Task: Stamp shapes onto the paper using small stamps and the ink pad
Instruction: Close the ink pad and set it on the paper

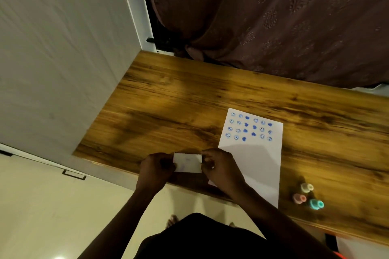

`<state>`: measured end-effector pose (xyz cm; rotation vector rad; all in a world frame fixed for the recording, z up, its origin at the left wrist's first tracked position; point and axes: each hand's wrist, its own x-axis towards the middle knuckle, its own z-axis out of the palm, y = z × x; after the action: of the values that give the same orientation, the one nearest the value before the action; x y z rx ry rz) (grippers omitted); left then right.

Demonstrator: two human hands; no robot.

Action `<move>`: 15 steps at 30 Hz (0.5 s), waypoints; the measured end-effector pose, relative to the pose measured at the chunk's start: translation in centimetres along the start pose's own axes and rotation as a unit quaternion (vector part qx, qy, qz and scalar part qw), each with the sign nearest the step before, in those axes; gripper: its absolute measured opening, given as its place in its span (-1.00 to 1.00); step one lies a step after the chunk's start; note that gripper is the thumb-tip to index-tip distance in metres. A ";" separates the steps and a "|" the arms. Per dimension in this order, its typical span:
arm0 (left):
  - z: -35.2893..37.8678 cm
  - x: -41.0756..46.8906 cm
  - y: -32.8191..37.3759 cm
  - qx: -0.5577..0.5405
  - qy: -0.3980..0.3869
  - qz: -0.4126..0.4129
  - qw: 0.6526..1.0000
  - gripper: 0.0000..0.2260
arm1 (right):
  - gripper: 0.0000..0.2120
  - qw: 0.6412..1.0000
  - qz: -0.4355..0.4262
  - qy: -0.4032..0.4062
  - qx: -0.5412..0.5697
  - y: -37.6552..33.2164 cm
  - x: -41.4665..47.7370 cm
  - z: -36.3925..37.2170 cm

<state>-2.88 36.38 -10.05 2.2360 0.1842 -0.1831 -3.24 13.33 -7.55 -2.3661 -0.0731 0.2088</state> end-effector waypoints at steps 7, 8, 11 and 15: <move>-0.1 0.1 0.1 0.005 -0.006 -0.012 1.000 -0.80 | -0.85 0.996 0.083 -0.018 0.009 -1.0 0.8 0.5; -0.1 0.1 0.2 0.008 -0.003 -0.013 1.000 -0.80 | -0.85 0.996 0.087 -0.017 0.005 -1.1 0.9 0.5; 0.0 0.1 0.2 0.019 -0.005 -0.020 1.000 -0.80 | -0.84 0.996 0.085 -0.010 -0.003 -1.2 1.0 0.7; 0.2 0.2 0.3 0.025 -0.003 -0.028 0.999 -0.79 | -0.84 0.995 0.103 -0.001 0.010 -1.2 1.0 0.9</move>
<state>-2.64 36.05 -9.95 2.2812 0.2428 -0.2271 -2.39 14.95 -7.46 -2.3522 0.1723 0.3093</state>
